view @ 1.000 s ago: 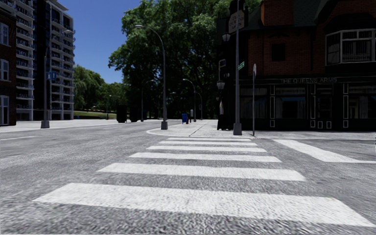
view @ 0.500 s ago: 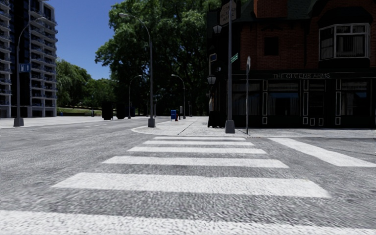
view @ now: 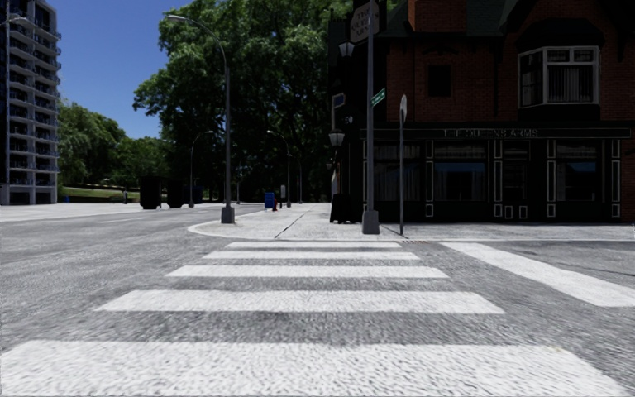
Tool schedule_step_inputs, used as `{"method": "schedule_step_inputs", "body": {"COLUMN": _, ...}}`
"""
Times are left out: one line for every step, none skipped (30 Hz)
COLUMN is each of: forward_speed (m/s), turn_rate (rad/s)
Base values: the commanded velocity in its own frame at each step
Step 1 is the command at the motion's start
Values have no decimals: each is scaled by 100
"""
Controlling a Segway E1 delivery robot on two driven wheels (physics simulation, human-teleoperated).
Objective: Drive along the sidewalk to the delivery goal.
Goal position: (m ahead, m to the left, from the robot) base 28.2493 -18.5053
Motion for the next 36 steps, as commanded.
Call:
{"method": "schedule_step_inputs", "body": {"forward_speed": 130, "turn_rate": 0}}
{"method": "schedule_step_inputs", "body": {"forward_speed": 130, "turn_rate": 0}}
{"method": "schedule_step_inputs", "body": {"forward_speed": 130, "turn_rate": 0}}
{"method": "schedule_step_inputs", "body": {"forward_speed": 132, "turn_rate": 0}}
{"method": "schedule_step_inputs", "body": {"forward_speed": 132, "turn_rate": 0}}
{"method": "schedule_step_inputs", "body": {"forward_speed": 200, "turn_rate": 0}}
{"method": "schedule_step_inputs", "body": {"forward_speed": 200, "turn_rate": 0}}
{"method": "schedule_step_inputs", "body": {"forward_speed": 200, "turn_rate": 0}}
{"method": "schedule_step_inputs", "body": {"forward_speed": 200, "turn_rate": 0}}
{"method": "schedule_step_inputs", "body": {"forward_speed": 200, "turn_rate": 0}}
{"method": "schedule_step_inputs", "body": {"forward_speed": 200, "turn_rate": 0}}
{"method": "schedule_step_inputs", "body": {"forward_speed": 200, "turn_rate": 0}}
{"method": "schedule_step_inputs", "body": {"forward_speed": 200, "turn_rate": 0}}
{"method": "schedule_step_inputs", "body": {"forward_speed": 200, "turn_rate": 0}}
{"method": "schedule_step_inputs", "body": {"forward_speed": 200, "turn_rate": 0}}
{"method": "schedule_step_inputs", "body": {"forward_speed": 200, "turn_rate": 0}}
{"method": "schedule_step_inputs", "body": {"forward_speed": 200, "turn_rate": 0}}
{"method": "schedule_step_inputs", "body": {"forward_speed": 200, "turn_rate": 0}}
{"method": "schedule_step_inputs", "body": {"forward_speed": 200, "turn_rate": 0}}
{"method": "schedule_step_inputs", "body": {"forward_speed": 200, "turn_rate": 0}}
{"method": "schedule_step_inputs", "body": {"forward_speed": 200, "turn_rate": 0}}
{"method": "schedule_step_inputs", "body": {"forward_speed": 200, "turn_rate": 0}}
{"method": "schedule_step_inputs", "body": {"forward_speed": 200, "turn_rate": 0}}
{"method": "schedule_step_inputs", "body": {"forward_speed": 200, "turn_rate": 0}}
{"method": "schedule_step_inputs", "body": {"forward_speed": 200, "turn_rate": 0}}
{"method": "schedule_step_inputs", "body": {"forward_speed": 200, "turn_rate": 0}}
{"method": "schedule_step_inputs", "body": {"forward_speed": 200, "turn_rate": 0}}
{"method": "schedule_step_inputs", "body": {"forward_speed": 200, "turn_rate": 0}}
{"method": "schedule_step_inputs", "body": {"forward_speed": 200, "turn_rate": 0}}
{"method": "schedule_step_inputs", "body": {"forward_speed": 199, "turn_rate": 0}}
{"method": "schedule_step_inputs", "body": {"forward_speed": 199, "turn_rate": 0}}
{"method": "schedule_step_inputs", "body": {"forward_speed": 198, "turn_rate": 0}}
{"method": "schedule_step_inputs", "body": {"forward_speed": 198, "turn_rate": 0}}
{"method": "schedule_step_inputs", "body": {"forward_speed": 198, "turn_rate": 0}}
{"method": "schedule_step_inputs", "body": {"forward_speed": 198, "turn_rate": 0}}
{"method": "schedule_step_inputs", "body": {"forward_speed": 200, "turn_rate": 0}}
